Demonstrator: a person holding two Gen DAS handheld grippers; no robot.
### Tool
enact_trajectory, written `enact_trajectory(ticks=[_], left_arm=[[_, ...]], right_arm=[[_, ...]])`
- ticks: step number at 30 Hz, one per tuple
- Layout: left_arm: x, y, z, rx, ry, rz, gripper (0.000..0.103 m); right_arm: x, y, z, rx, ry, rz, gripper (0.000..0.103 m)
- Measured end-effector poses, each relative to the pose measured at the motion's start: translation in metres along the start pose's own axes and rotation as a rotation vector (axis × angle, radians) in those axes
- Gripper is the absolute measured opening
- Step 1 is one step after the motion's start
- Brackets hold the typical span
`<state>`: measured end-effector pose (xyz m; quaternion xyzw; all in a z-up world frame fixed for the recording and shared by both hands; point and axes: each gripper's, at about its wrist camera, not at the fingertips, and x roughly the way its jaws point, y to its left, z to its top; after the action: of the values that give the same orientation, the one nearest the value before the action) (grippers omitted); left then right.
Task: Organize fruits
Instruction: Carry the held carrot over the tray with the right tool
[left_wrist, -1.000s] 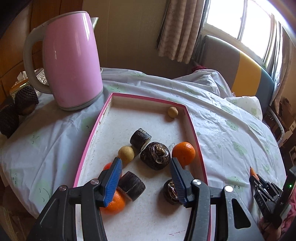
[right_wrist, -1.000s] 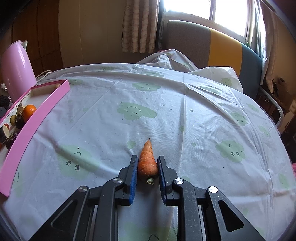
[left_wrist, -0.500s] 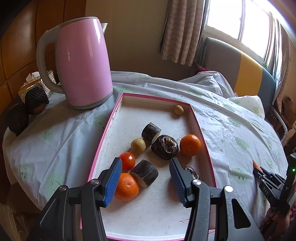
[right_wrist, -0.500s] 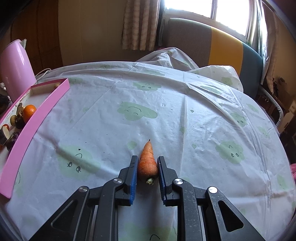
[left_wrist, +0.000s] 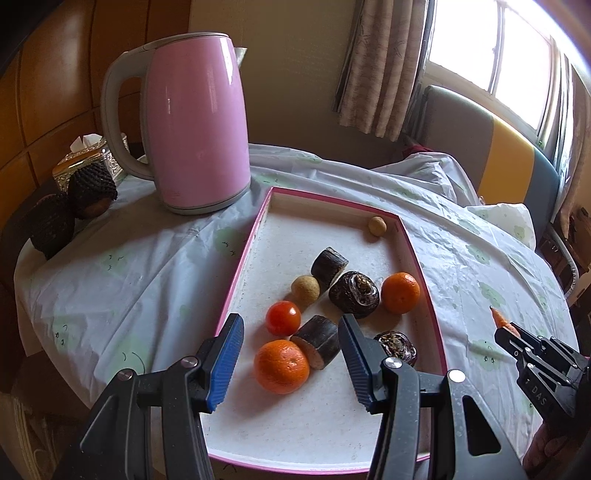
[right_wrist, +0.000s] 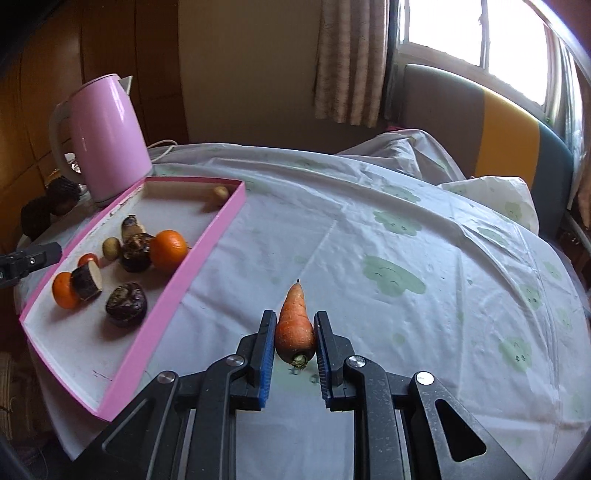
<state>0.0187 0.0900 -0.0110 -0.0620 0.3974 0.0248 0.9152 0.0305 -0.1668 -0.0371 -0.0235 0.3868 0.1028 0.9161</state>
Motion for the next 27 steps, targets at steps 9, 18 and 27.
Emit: enact_trajectory(ticks=[9, 18, 27], left_arm=[[-0.004, 0.013, 0.000, -0.029, -0.012, 0.022, 0.054], [-0.005, 0.023, 0.000, -0.055, -0.013, 0.035, 0.054], [-0.003, 0.030, 0.000, -0.068, -0.007, 0.044, 0.054]], right_arm=[[-0.004, 0.062, 0.018, -0.082, -0.006, 0.175, 0.021], [0.013, 0.103, 0.028, -0.103, 0.074, 0.291, 0.021], [0.047, 0.128, 0.033, -0.126, 0.140, 0.279, 0.021]])
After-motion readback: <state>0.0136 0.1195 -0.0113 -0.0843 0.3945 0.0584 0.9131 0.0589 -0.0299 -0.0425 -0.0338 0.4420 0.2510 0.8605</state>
